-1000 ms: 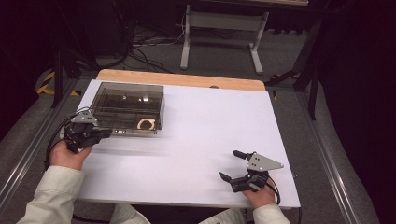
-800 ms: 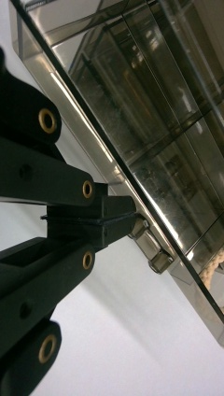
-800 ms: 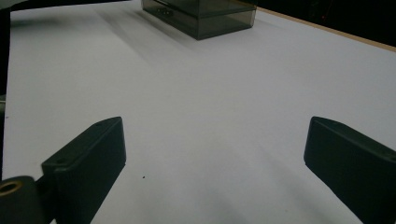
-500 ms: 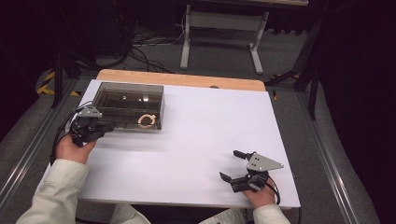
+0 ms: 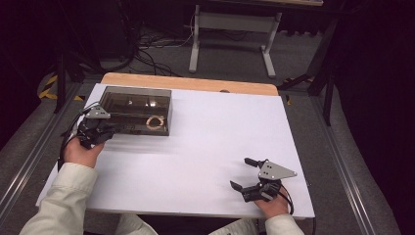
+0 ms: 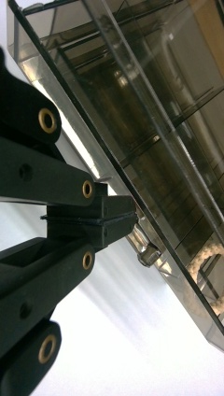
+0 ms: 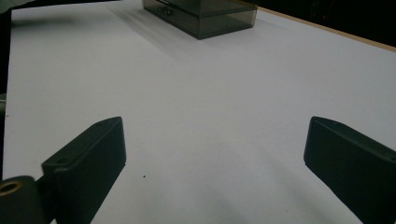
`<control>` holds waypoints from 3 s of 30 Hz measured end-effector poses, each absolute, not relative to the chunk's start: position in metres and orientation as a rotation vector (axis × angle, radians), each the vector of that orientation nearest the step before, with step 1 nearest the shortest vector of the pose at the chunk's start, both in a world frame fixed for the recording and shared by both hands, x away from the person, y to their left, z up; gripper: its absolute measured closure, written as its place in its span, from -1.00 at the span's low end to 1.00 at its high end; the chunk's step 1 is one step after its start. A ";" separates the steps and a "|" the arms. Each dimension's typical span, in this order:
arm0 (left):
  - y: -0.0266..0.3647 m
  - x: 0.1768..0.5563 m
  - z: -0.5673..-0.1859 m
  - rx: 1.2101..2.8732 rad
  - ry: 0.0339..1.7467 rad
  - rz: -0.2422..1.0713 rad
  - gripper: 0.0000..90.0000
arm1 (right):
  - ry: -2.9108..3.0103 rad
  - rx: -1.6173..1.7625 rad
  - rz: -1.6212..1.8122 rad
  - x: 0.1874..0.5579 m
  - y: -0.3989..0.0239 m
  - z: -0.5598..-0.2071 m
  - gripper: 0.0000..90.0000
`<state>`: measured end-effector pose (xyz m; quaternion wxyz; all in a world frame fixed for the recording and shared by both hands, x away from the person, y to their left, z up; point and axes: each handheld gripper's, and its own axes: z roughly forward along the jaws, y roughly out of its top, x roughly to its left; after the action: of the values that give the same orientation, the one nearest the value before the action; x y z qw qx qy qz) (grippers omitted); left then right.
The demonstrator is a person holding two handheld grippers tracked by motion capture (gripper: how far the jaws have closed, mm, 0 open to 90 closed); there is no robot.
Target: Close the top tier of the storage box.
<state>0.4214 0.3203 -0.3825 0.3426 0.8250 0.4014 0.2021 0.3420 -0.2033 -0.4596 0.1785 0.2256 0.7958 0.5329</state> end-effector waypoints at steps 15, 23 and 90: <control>0.318 0.436 -0.385 2.127 1.073 0.555 1.00 | 2.251 0.637 1.507 0.342 -0.203 -0.460 -0.86; 0.314 0.443 -0.385 2.132 1.093 0.581 1.00 | 2.251 0.636 1.507 0.342 -0.203 -0.460 -0.86; 0.295 0.358 -0.373 1.814 0.692 0.356 -0.91 | 2.260 0.631 1.540 0.346 -0.203 -0.458 -0.85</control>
<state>0.3577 0.2954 -0.3729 0.5511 0.7669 0.2924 0.1505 0.3459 -0.2028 -0.4584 0.1663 0.2217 0.7940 0.5411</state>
